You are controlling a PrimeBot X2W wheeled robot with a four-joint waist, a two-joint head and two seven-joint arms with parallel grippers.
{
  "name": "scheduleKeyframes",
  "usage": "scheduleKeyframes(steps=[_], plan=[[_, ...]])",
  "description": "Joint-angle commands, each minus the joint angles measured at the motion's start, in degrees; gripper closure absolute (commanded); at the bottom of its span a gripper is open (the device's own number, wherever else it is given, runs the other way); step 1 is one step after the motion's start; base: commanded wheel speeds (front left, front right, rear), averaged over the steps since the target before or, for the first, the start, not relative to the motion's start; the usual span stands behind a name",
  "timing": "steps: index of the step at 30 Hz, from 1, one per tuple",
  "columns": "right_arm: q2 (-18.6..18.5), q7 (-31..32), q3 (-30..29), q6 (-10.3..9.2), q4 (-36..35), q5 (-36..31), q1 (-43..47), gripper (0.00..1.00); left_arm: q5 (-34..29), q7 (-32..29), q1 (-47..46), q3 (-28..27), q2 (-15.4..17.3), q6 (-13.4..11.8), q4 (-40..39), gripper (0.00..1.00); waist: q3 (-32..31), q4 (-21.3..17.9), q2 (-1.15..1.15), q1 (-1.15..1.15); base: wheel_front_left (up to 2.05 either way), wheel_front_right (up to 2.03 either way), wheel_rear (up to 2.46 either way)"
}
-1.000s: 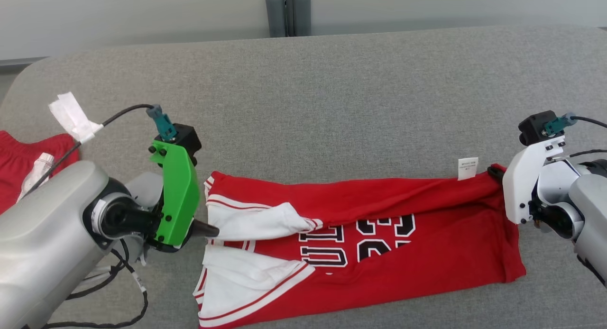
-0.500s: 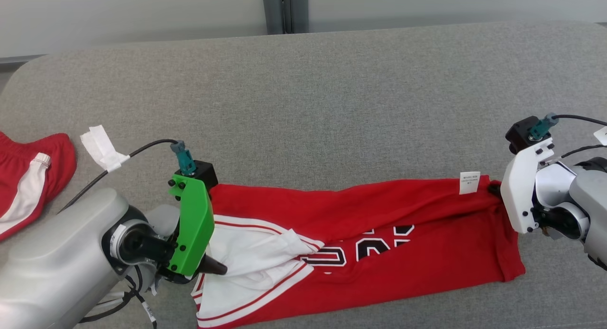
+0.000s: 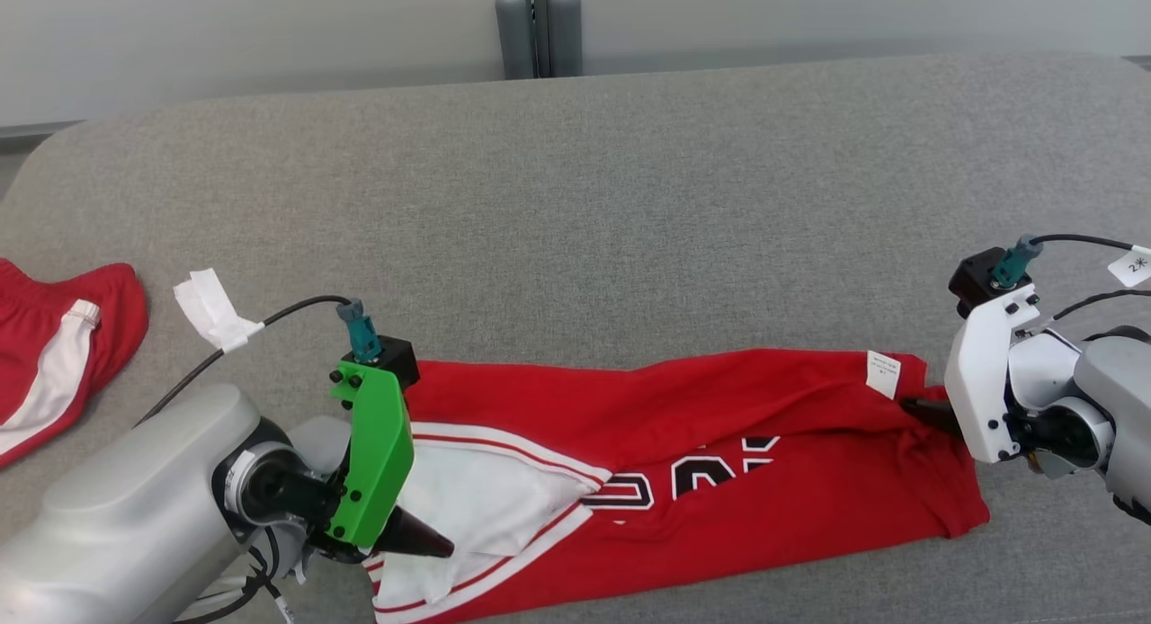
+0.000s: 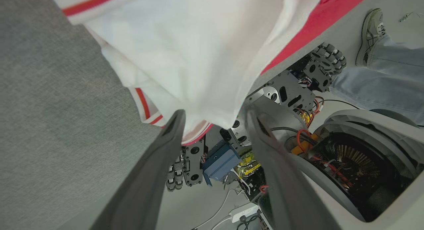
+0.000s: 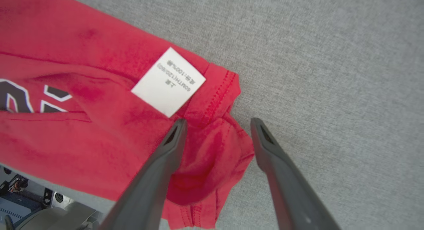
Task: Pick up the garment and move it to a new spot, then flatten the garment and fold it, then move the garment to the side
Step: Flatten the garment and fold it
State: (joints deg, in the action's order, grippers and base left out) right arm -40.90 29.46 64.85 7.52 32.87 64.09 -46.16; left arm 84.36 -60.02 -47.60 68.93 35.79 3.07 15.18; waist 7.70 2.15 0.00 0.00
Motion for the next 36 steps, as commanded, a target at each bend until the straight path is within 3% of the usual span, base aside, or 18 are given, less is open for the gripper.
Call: scheduleKeyframes(steps=[1, 4, 7, 12, 14, 19, 23, 26, 28, 32, 36], plan=[[-0.5, -0.7, 0.1, -0.06, 0.0, 1.3, -0.6, 0.0, -0.5, 0.4, 0.7, -0.2, 0.2, 0.5, 0.2, 0.0, -1.1, 0.0, 0.0, 0.0, 0.0, 0.0, 0.0], [-0.7, -3.3, -1.1, -0.06, -0.7, 3.4, -0.9, 0.0, -0.7, 1.7, 0.5, -1.0, 0.6, 0.9, -0.2, 0.0, -2.4, 0.2, 0.0, 0.0, 0.0, 0.0, 0.0], [-1.4, -8.6, -3.3, -0.06, -1.8, 5.0, -0.9, 0.0, -4.6, 7.0, -1.0, -1.9, 1.3, 2.3, -1.3, 0.0, -3.7, 0.5, 0.0, 0.0, 0.0, 0.0, 0.0], [-1.3, -22.4, -8.5, -0.03, -4.2, 6.3, 1.5, 0.0, -9.9, 21.8, 0.5, -6.2, 2.6, 3.1, -2.1, 0.0, -5.7, 1.0, 0.0, 0.0, 0.0, 0.0, 0.0], [-1.2, -28.4, -10.1, -0.03, -4.6, 4.9, 2.4, 0.0, -13.3, 29.0, 1.1, -8.1, 3.4, 2.0, -1.7, 0.0, -6.1, 1.3, 0.0, 0.0, 0.0, 0.0, 0.0], [-0.4, -41.8, -15.4, -0.03, -3.0, 0.8, 5.3, 0.0, -19.5, 46.3, 4.3, -12.7, 5.0, -2.8, -1.7, 0.0, -6.9, 1.9, 0.0, 0.0, 0.0, 0.0, 0.0], [1.1, -44.5, -22.4, -0.03, -1.3, -4.3, 9.0, 0.0, -23.0, 60.6, 9.1, -16.3, 5.8, -7.4, -3.2, 0.0, -7.5, 2.5, 0.0, 0.0, 0.0, 0.0, 0.0], [4.2, -44.6, -31.9, -0.03, -2.6, -10.3, 13.8, 0.0, -24.1, 70.0, 14.3, -18.4, 5.5, -11.3, -3.8, 0.0, -7.9, 2.6, 0.0, 0.0, 0.0, 0.0, 0.0], [6.4, -44.6, -38.0, -0.03, -4.4, -14.8, 18.7, 0.0, -24.6, 73.6, 17.5, -20.3, 4.8, -14.0, -4.7, 0.0, -8.2, 2.9, 0.0, 0.0, 0.0, 0.0, 0.0], [11.3, -44.6, -48.4, -0.03, -8.7, -21.1, 27.9, 0.0, -28.1, 75.2, 23.8, -25.1, 2.7, -17.2, -7.4, 0.0, -8.5, 3.3, 0.0, 0.0, 0.0, 0.0, 0.0], [15.9, -44.6, -55.0, -0.02, -13.6, -25.3, 35.5, 0.0, -34.3, 75.2, 30.9, -31.9, -0.5, -18.4, -9.9, 0.0, -8.7, 3.1, 0.0, 0.0, 0.0, 0.0, 0.0]])
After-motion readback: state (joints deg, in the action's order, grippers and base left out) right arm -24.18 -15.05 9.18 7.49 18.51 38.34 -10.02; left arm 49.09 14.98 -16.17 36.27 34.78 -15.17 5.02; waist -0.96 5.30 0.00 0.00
